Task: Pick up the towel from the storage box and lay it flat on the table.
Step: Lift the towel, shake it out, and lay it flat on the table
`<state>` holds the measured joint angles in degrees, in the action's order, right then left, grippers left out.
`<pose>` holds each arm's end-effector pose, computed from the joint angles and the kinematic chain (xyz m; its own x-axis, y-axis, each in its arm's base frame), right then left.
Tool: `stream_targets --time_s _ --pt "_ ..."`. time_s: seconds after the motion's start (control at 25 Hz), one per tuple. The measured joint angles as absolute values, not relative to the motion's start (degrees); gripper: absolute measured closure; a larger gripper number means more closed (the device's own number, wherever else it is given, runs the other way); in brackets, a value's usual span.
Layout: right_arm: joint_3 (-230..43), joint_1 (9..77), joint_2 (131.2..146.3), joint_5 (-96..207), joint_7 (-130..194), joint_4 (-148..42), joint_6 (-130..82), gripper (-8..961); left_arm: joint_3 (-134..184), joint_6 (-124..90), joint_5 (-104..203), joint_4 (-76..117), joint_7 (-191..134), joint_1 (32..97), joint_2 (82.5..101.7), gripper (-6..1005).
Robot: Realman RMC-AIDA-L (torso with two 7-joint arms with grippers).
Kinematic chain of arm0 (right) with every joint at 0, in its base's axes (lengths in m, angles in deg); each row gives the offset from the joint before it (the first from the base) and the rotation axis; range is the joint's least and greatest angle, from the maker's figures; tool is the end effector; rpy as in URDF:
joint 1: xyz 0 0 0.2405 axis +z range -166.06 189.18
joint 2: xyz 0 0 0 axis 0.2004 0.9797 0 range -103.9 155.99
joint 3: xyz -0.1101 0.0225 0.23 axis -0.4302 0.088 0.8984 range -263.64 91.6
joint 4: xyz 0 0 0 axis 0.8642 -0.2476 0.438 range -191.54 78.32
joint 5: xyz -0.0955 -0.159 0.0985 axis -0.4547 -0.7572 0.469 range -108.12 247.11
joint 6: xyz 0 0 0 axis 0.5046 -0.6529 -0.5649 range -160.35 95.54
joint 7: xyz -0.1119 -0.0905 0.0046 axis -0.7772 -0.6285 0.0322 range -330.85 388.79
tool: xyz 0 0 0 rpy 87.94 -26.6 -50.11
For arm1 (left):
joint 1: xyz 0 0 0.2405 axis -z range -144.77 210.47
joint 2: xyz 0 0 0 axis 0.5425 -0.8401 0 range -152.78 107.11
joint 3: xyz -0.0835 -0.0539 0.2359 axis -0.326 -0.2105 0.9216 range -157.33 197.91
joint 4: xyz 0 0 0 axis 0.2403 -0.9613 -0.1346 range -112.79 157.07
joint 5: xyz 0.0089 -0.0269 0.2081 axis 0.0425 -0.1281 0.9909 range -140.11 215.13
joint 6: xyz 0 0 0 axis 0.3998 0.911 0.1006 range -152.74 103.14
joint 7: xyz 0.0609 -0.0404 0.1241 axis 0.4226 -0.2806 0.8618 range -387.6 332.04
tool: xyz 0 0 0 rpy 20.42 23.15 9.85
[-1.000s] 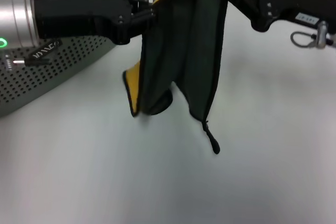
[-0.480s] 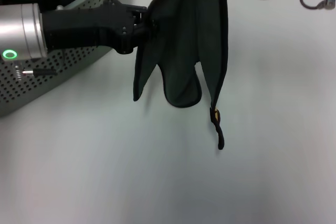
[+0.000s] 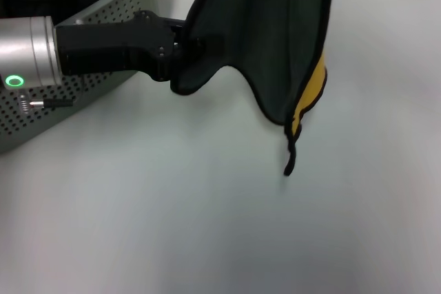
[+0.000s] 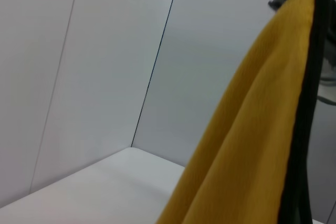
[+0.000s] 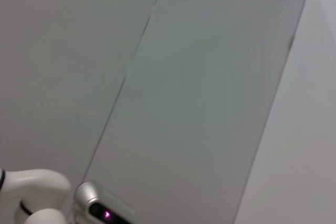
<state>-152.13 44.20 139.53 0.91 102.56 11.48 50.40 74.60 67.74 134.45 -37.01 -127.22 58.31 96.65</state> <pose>0.0737 0.3620 0.0981 0.5913 0.4465 -0.6716 0.1144 -0.8707 -0.4782 -0.1927 0.3332 0.0389 0.7290 0.3126 0.6089 0.4282 -0.9023 -0.0495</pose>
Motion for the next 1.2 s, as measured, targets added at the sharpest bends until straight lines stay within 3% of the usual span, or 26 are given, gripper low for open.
stream_targets --time_s 1.2 --pt "-144.7 39.1 140.51 2.2 103.4 15.7 52.4 902 74.5 67.8 135.9 -36.5 -126.5 58.7 96.64 920"
